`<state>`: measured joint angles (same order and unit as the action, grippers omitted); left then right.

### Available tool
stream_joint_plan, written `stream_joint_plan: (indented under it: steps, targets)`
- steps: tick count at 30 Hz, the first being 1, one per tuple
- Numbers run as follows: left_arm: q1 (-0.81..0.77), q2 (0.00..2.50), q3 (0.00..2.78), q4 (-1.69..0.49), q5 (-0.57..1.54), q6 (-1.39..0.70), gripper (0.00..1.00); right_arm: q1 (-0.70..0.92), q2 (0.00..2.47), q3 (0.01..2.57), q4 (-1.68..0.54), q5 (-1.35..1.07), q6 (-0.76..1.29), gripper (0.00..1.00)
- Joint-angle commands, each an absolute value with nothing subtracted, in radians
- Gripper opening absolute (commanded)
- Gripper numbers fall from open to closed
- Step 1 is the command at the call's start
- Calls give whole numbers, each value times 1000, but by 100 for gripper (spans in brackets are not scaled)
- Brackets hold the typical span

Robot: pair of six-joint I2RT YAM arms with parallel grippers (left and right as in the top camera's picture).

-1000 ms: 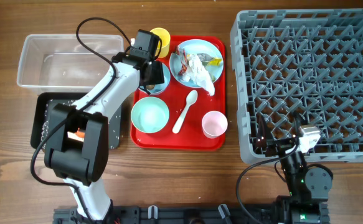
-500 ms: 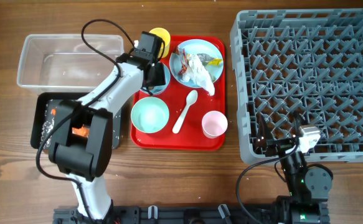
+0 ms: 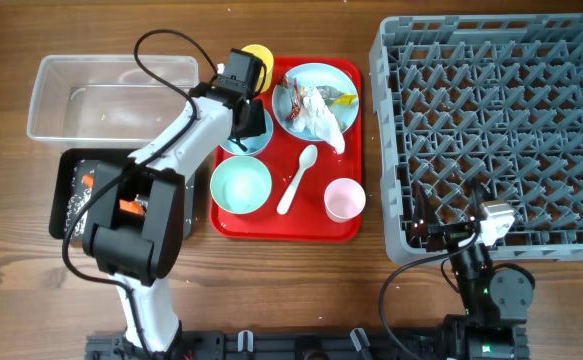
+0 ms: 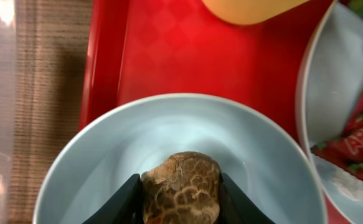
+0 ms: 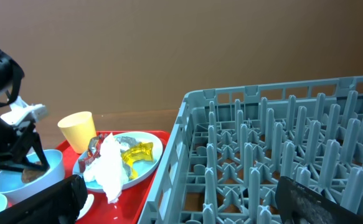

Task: Sort waste into correct bins and load items into the dishwasher rack
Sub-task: 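Reach the left gripper into the blue bowl and grasp the mushroom, then drop the mushroom onto the black tray with the left gripper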

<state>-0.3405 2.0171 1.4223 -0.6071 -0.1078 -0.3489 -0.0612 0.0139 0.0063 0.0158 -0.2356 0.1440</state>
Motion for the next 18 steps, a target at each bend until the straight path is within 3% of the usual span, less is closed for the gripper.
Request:
stream_joint_plan:
  steps: [1,6,18]
  targets:
    - [-344,1946,1443,-607,-115,-344,33,-57,10,5,20,-245,131,100]
    - [-344,1824,1443,-693,-140,-345,33,-57,10,5,20,-245,131,100]
    - [-270,1665,1432,-1197,-237,-457,33,-57,10,5,20,-245,131,100]
